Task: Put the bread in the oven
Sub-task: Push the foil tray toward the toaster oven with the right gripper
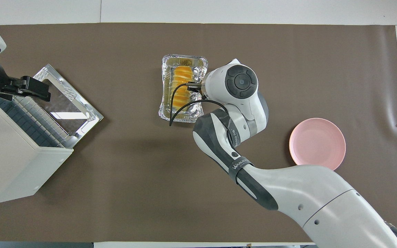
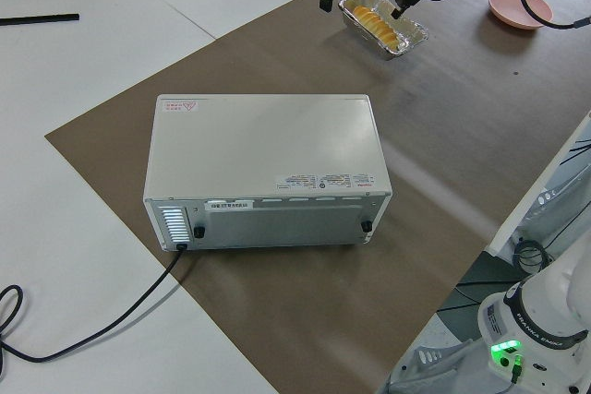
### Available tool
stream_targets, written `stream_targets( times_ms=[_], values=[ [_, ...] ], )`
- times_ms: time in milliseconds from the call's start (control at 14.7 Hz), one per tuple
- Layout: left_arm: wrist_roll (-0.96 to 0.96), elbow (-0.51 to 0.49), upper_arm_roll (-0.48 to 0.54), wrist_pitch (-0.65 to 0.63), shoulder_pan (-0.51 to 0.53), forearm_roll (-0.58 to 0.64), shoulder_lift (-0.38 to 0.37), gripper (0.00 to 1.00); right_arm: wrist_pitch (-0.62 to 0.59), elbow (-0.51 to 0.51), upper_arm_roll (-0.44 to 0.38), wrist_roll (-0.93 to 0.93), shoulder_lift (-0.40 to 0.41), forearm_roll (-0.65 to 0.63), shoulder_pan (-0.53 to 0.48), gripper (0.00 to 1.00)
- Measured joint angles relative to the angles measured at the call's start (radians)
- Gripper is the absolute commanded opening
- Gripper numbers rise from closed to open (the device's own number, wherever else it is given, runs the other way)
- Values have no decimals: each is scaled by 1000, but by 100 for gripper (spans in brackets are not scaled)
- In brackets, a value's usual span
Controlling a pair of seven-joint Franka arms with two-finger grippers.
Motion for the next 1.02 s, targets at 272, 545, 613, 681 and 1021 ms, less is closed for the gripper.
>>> stream_targets(
  times_ms=[272, 545, 613, 681, 1021],
  values=[
    [0, 0, 0, 0, 0, 0, 0, 100, 0, 0, 1, 46, -2, 0, 9, 100],
    [0, 0, 0, 0, 0, 0, 0, 100, -87, 48, -8, 89, -17, -20, 20, 100],
    [0, 0, 0, 0, 0, 0, 0, 100, -133, 68, -17, 89, -33, -27, 9, 100],
    [0, 0, 0, 0, 0, 0, 0, 100, -187, 83, -23, 83, -61, -36, -13, 100],
    [0, 0, 0, 0, 0, 0, 0, 100, -513, 93, -27, -102, -276, -40, -178, 100]
  ],
)
